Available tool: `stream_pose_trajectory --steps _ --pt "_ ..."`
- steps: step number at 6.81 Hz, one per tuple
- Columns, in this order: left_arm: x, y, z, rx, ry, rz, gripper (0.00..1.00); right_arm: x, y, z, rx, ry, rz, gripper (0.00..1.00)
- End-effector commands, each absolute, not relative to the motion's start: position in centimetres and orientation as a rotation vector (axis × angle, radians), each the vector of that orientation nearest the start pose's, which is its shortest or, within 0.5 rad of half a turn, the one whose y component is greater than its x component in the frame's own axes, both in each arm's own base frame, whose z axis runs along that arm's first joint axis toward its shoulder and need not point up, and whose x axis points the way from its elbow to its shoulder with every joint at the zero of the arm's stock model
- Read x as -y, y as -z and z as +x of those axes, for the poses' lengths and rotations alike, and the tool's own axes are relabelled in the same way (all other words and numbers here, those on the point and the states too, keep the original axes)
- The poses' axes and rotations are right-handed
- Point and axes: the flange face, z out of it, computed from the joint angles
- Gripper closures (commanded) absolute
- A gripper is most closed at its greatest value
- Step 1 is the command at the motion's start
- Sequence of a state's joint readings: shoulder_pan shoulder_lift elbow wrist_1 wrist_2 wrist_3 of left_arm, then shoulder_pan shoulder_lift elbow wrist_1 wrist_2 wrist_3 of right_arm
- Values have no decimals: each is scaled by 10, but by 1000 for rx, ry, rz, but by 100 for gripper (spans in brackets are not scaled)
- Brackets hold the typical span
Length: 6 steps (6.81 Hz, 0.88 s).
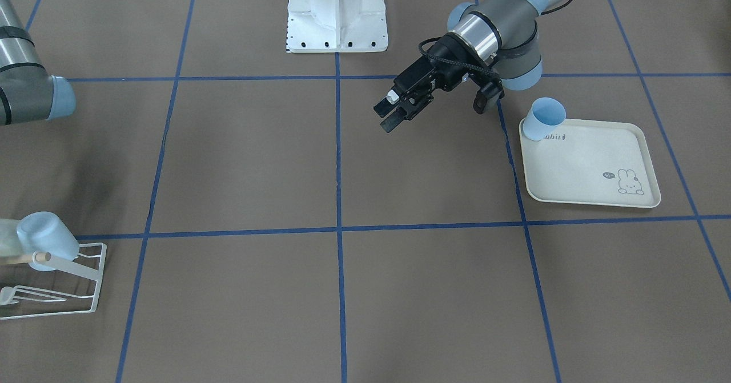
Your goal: Transfer IKEA cup to right arm and place on rack
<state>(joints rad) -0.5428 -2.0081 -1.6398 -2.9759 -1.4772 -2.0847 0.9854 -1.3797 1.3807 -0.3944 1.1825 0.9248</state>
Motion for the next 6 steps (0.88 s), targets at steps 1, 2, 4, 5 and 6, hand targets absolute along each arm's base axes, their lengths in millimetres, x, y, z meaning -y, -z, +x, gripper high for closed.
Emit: stream_pose_trajectory --steps 1,2,4,5,6 --pt "423 -231 426 -1989 790 93 0 588 -526 -191 554 -517 1086 100" --pt "423 -232 427 -1986 791 93 0 587 -527 -192 555 -515 1084 100" --pt "422 -231 427 -1987 791 93 0 586 -529 -192 560 -528 1077 100" --pt "422 -231 427 -1987 791 93 0 586 -530 -191 559 -528 1076 100" --pt "422 -231 427 -1987 790 91 0 582 -538 -189 551 -526 1067 94"
